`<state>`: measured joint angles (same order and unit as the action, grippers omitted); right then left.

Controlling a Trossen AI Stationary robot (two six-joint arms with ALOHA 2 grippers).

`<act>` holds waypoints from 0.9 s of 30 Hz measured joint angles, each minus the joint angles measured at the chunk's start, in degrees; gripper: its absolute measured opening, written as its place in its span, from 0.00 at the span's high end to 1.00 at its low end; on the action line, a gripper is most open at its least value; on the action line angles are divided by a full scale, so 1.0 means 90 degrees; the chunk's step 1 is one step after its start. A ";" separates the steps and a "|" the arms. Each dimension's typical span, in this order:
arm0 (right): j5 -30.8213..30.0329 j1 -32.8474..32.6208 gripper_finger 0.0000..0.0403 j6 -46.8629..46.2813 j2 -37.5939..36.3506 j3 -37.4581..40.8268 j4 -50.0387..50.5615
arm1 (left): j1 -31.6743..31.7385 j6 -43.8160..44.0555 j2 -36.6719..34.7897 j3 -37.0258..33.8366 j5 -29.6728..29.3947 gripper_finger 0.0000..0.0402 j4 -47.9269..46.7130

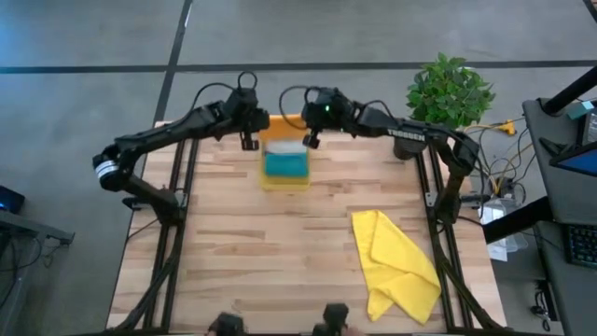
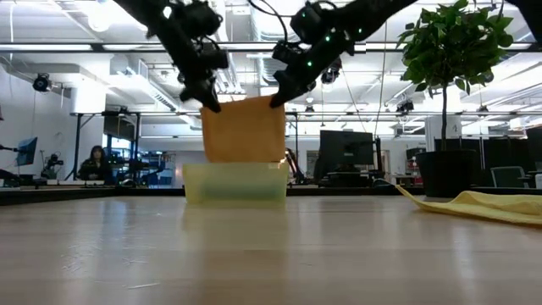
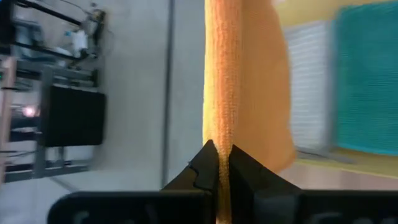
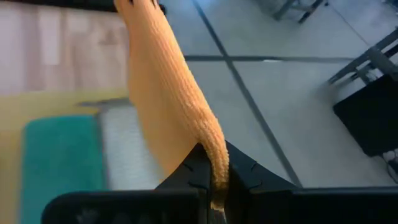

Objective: Fold microfiber towels
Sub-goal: Stack the folded orange microfiber cloth on top of the light blue microfiber cloth

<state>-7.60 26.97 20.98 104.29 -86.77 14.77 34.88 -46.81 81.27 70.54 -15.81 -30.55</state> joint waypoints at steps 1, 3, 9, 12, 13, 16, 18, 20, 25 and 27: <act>0.0110 0.0141 0.97 0.0070 0.0062 -0.0066 -0.0061 | 0.0105 -0.0153 0.0114 0.0008 -0.0002 1.00 0.0209; 0.0360 0.0447 0.97 0.0099 0.0197 -0.0229 -0.0209 | 0.0334 -0.0384 0.0325 0.0008 0.0039 1.00 0.0605; 0.0830 0.1015 0.97 -0.0229 0.0606 -0.0531 -0.0189 | 0.0577 -0.0359 0.0838 0.0013 -0.0318 1.00 0.1833; 0.1026 0.1051 0.97 -0.0329 0.0790 -0.0531 -0.0097 | 0.0508 -0.0344 0.0951 0.0013 -0.0744 1.00 0.2089; 0.1052 0.1047 0.97 -0.0328 0.0834 -0.0531 -0.0023 | 0.0479 -0.0342 0.0967 0.0008 -0.0810 1.00 0.2087; 0.1057 0.0979 0.97 -0.0329 0.0949 -0.0531 0.0087 | 0.0419 -0.0321 0.0989 -0.0005 -0.0838 1.00 0.2086; 0.1054 0.0909 0.97 -0.0329 0.0992 -0.0531 0.0171 | 0.0386 -0.0102 0.0991 -0.0014 -0.0853 1.00 0.2011; 0.1059 0.0852 0.97 -0.0330 0.1000 -0.0531 0.0301 | 0.0356 0.0170 0.0991 -0.0027 -0.0841 1.00 0.1861; 0.1111 0.0702 0.97 -0.0332 0.0993 -0.0531 0.0730 | 0.0172 0.0869 0.0989 -0.0256 -0.0801 1.00 0.1467; 0.1320 0.0642 0.97 -0.0462 0.0991 -0.0531 0.0952 | 0.0032 0.1046 0.0979 -0.0461 -0.0804 1.00 0.1344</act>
<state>4.28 32.75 16.83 113.21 -91.55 23.33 35.18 -37.40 90.08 66.38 -23.05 -18.46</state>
